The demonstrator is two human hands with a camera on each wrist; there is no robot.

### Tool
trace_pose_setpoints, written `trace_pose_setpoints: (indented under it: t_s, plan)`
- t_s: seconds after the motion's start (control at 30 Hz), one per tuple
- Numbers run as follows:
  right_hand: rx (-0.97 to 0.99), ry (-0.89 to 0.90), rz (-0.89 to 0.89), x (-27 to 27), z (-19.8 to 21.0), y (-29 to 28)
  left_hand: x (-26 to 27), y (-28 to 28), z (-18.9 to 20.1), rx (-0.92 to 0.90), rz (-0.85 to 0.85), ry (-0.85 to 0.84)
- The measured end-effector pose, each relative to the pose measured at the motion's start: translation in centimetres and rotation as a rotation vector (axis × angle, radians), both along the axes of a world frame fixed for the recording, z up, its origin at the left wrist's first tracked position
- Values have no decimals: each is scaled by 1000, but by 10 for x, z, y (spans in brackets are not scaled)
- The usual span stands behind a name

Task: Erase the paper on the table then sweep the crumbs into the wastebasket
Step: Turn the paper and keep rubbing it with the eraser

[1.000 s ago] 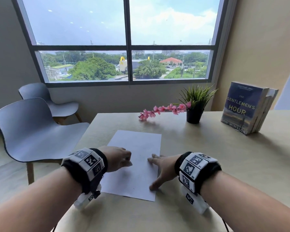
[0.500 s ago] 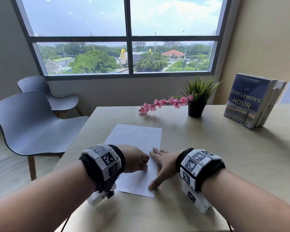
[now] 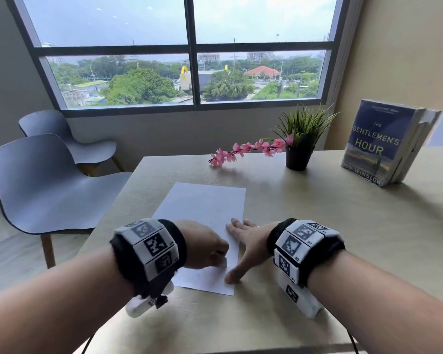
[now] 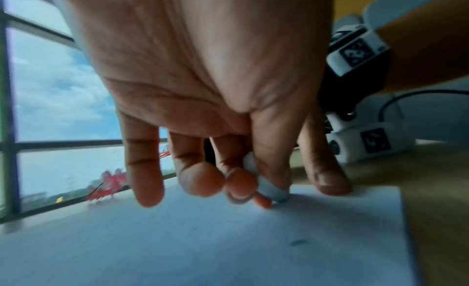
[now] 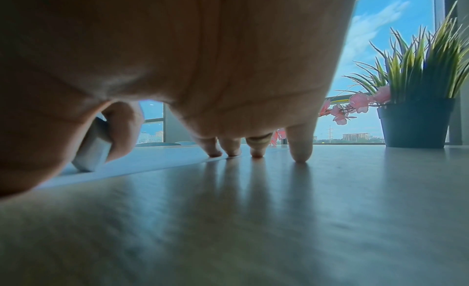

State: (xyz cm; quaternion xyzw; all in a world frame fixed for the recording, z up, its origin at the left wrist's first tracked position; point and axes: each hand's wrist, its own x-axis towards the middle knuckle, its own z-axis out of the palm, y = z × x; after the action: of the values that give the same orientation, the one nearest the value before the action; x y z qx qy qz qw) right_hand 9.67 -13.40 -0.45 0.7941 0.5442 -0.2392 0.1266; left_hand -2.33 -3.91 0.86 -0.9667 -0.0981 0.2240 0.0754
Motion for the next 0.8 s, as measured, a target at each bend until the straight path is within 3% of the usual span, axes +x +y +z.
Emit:
trace_pose_setpoints:
  t_s: [0.17, 0.33, 0.5, 0.7, 0.8]
  plan:
    - [5, 9, -13, 1, -1, 1, 4, 20, 5, 42, 81, -29]
    - [-6, -2, -2, 2, -3, 2, -6, 1, 1, 28, -31, 16]
    - [3, 2, -5, 3, -3, 2, 0, 19, 7, 34, 75, -18]
    - [-7, -3, -4, 2, -2, 2, -4, 4, 1, 15, -20, -5]
    - [-7, 2, -7, 3, -1, 1, 3, 13, 4, 11, 21, -10]
